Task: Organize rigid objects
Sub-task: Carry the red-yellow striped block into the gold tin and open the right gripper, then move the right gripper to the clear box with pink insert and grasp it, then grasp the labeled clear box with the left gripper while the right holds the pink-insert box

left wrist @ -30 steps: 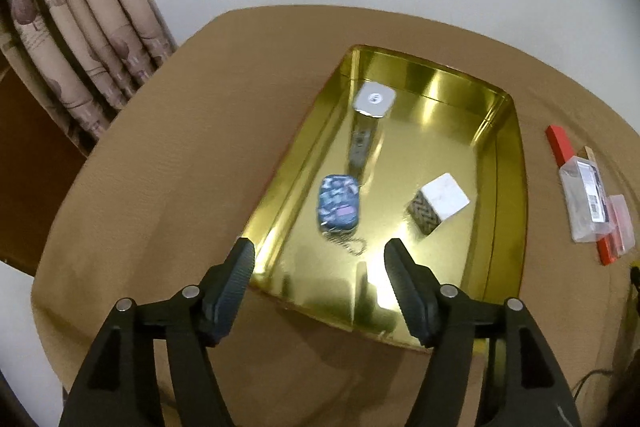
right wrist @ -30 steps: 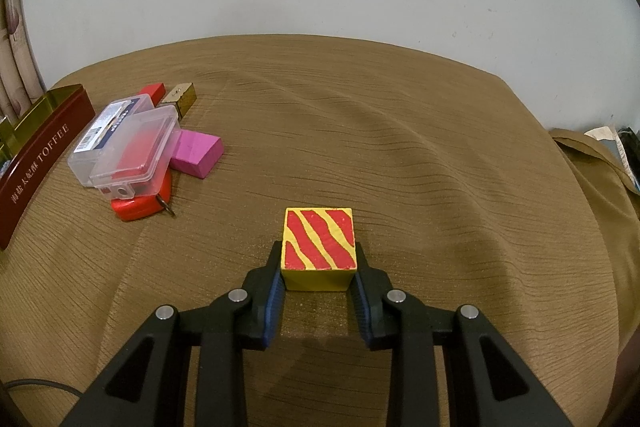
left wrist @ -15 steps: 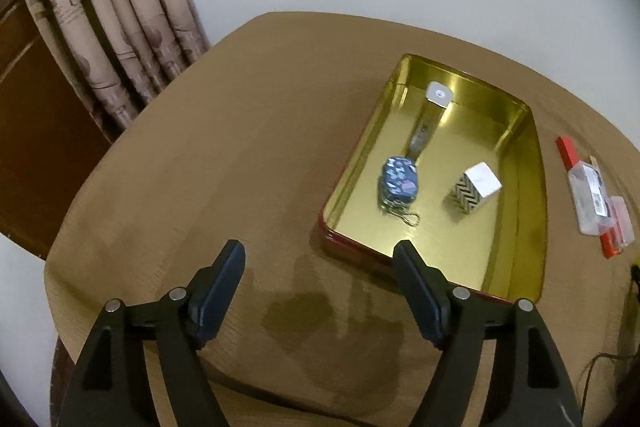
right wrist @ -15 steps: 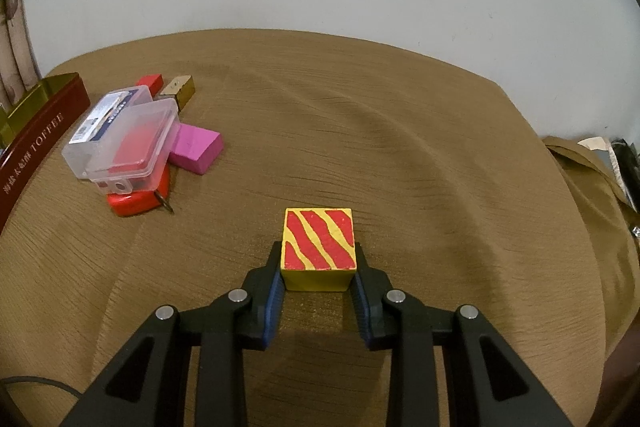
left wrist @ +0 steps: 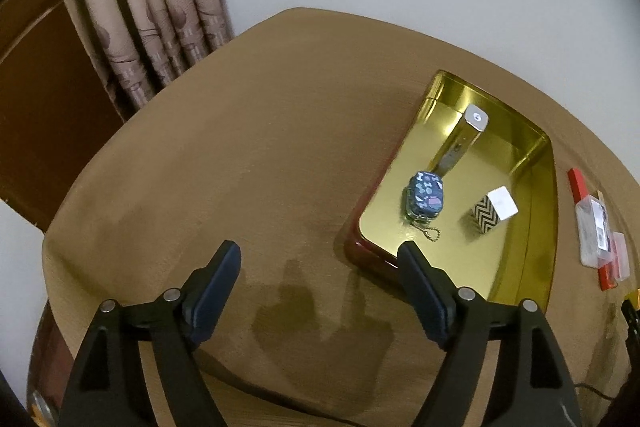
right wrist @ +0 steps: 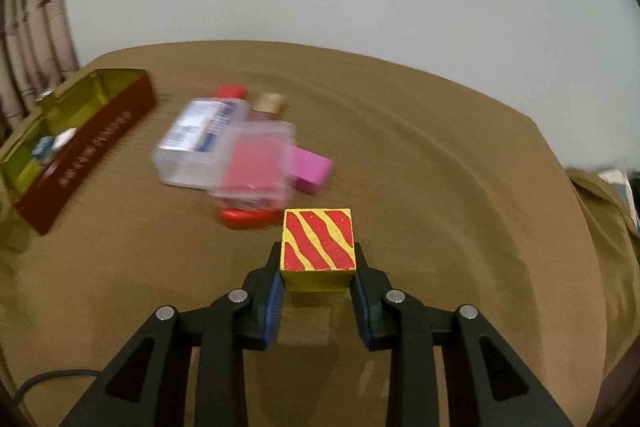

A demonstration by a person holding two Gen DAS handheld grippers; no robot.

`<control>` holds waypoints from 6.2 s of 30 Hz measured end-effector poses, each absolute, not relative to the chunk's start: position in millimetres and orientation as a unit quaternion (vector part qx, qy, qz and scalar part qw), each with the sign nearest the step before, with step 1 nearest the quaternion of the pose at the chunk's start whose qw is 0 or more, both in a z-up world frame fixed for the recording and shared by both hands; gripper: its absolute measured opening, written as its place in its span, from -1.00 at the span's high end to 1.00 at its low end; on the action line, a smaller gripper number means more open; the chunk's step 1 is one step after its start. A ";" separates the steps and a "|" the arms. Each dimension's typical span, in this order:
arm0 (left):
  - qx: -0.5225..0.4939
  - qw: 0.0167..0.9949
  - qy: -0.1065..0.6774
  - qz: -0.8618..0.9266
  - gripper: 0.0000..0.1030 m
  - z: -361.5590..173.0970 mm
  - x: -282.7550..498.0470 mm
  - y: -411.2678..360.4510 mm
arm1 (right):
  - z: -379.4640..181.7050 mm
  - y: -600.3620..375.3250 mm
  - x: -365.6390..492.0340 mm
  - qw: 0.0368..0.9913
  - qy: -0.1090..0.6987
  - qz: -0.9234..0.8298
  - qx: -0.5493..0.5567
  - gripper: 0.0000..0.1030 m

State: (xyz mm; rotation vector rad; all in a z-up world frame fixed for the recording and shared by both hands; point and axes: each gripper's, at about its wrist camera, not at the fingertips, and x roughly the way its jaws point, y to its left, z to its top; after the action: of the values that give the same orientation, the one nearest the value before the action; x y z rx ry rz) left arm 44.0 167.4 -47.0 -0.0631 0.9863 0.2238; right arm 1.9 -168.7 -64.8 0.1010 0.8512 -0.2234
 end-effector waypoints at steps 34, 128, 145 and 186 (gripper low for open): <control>-0.073 0.863 0.480 0.138 -0.53 -48.8 53.3 187.0 | -19.7 48.0 121.6 0.911 0.393 0.122 -0.030 0.42; 0.010 0.885 0.452 0.116 -0.54 -43.0 43.6 153.3 | -70.6 -177.4 49.2 0.919 0.380 -0.100 0.046 -0.06; 0.058 0.882 0.467 -0.022 -0.54 -28.5 56.7 -12.5 | -103.4 -267.1 -2.3 0.881 0.427 -0.183 0.094 -0.06; 0.040 0.816 0.574 -0.056 -0.09 -116.0 147.9 -157.6 | -112.6 -272.0 6.5 0.883 0.418 -0.177 0.117 -0.10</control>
State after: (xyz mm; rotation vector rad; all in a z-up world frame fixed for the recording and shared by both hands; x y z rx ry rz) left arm 147.9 -157.6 -116.0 0.0851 1.2243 -0.1202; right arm 6.5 -272.0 -112.6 0.2442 0.8708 -0.3692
